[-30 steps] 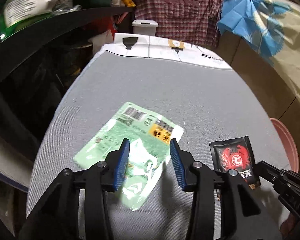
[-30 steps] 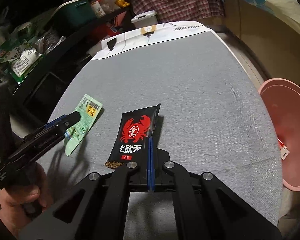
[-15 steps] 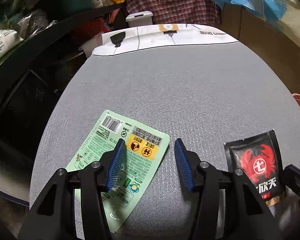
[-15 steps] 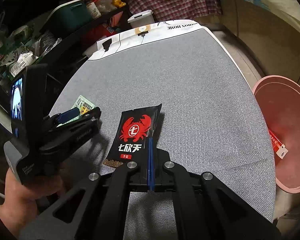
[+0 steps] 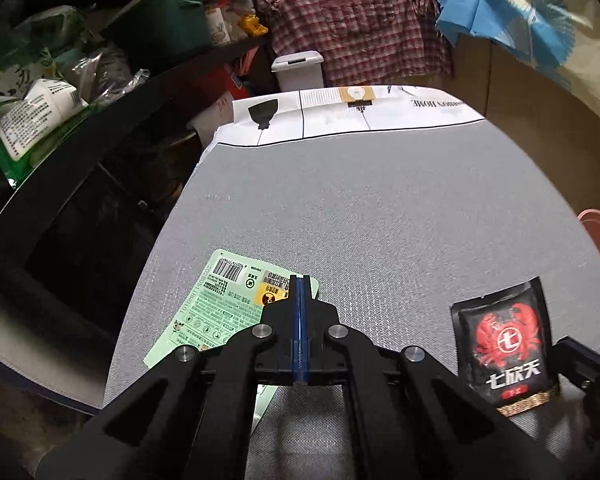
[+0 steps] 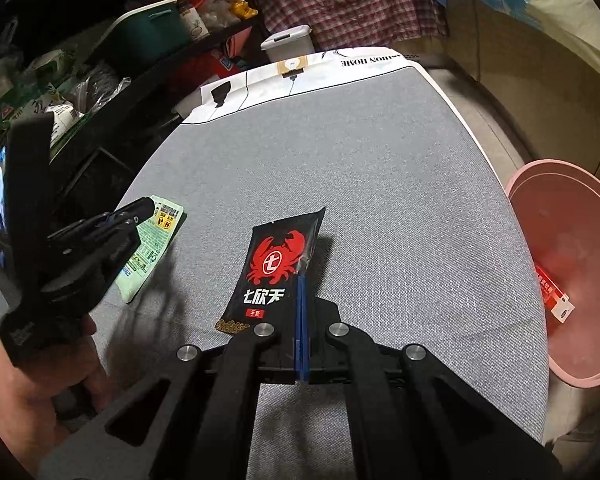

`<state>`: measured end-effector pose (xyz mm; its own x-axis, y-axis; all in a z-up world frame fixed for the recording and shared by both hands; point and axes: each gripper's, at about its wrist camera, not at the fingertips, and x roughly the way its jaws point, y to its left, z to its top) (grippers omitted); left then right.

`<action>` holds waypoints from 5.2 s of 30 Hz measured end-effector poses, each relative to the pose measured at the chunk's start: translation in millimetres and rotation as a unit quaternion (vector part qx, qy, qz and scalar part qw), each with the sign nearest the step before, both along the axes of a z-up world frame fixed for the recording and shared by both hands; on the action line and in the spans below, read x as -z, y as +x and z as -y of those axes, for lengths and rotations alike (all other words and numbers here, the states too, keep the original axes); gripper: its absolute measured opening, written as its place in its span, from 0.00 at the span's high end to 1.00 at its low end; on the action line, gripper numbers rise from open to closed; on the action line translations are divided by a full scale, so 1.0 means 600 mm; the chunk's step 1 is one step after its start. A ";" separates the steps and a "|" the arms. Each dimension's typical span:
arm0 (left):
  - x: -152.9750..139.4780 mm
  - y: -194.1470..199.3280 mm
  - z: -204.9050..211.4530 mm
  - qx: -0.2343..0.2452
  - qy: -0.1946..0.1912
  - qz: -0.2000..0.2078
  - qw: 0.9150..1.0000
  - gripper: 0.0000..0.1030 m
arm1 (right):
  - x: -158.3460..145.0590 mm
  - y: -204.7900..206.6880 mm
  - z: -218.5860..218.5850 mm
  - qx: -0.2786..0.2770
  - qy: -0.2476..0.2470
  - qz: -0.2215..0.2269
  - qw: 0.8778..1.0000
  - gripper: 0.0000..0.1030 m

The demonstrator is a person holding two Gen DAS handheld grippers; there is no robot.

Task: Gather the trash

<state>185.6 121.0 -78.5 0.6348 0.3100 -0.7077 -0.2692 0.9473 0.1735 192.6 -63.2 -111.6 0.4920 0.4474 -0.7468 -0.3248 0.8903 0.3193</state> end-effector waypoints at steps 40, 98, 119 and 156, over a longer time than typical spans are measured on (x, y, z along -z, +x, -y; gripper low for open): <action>0.072 0.075 -0.120 -0.047 -0.115 -0.053 0.991 0.46 | 0.014 0.004 -0.013 -0.014 0.008 -0.019 1.000 1.00; 0.070 -0.069 -0.197 -0.010 -0.250 0.038 0.967 0.83 | 0.018 0.000 -0.035 -0.020 0.008 -0.025 0.999 1.00; 0.030 0.034 -0.082 -0.039 -0.125 0.018 0.991 0.58 | 0.012 0.007 -0.011 0.000 0.004 -0.019 1.000 1.00; -0.048 0.016 0.046 -0.062 0.026 0.022 0.997 1.00 | -0.019 0.002 0.024 0.012 0.004 0.021 1.000 1.00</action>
<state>194.9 93.7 -49.9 0.6199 0.4234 -0.6606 -0.3926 0.8963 0.2060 193.6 -77.7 -100.2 0.5338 0.4412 -0.7214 -0.3162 0.8954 0.3135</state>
